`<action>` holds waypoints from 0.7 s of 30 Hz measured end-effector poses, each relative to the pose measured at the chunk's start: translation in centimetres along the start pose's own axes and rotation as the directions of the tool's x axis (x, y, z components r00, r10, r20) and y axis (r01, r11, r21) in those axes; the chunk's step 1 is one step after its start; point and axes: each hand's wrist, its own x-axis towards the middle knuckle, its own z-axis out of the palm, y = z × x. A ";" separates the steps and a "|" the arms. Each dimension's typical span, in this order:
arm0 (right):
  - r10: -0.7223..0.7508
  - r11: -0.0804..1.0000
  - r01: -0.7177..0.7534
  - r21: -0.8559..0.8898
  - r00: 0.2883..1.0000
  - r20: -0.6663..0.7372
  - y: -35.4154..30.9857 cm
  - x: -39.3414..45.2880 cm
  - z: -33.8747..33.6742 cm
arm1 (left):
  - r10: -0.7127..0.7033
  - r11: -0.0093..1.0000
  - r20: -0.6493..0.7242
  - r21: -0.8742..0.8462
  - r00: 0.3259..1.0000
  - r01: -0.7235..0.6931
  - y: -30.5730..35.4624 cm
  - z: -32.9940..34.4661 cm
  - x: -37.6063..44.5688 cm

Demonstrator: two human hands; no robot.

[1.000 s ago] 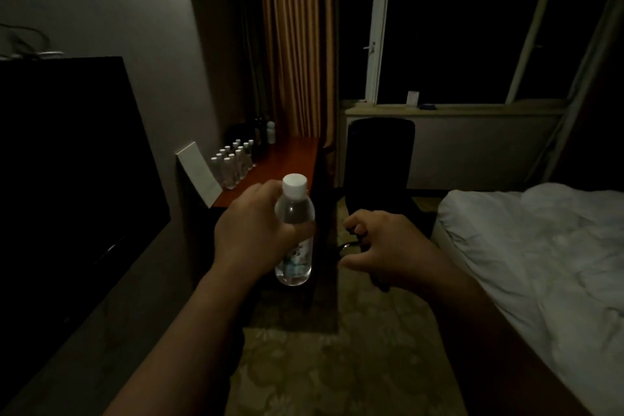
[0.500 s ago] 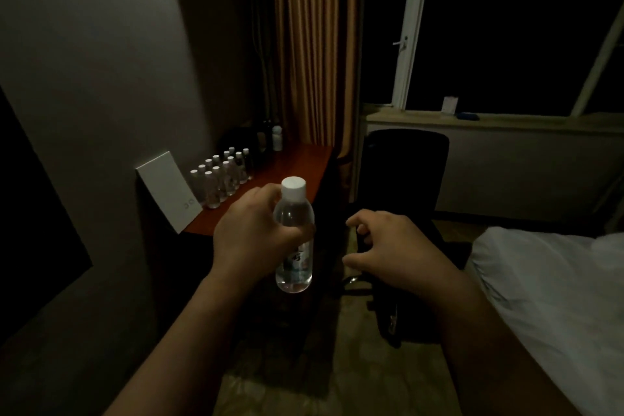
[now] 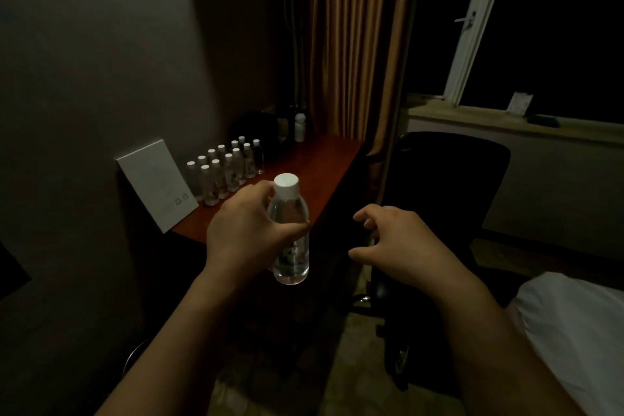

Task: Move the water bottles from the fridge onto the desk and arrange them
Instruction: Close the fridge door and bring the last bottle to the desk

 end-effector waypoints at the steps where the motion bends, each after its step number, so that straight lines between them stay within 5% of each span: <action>1: -0.008 1.000 0.008 -0.004 1.000 0.003 0.5 1.5 0.2 | -0.003 1.000 -0.009 0.006 1.000 0.003 -0.4 0.8 1.0; 21: -0.214 0.971 0.222 -0.089 0.972 0.093 -1.3 42.4 4.5 | -0.101 0.983 -0.064 0.146 0.993 0.109 -17.1 12.7 32.4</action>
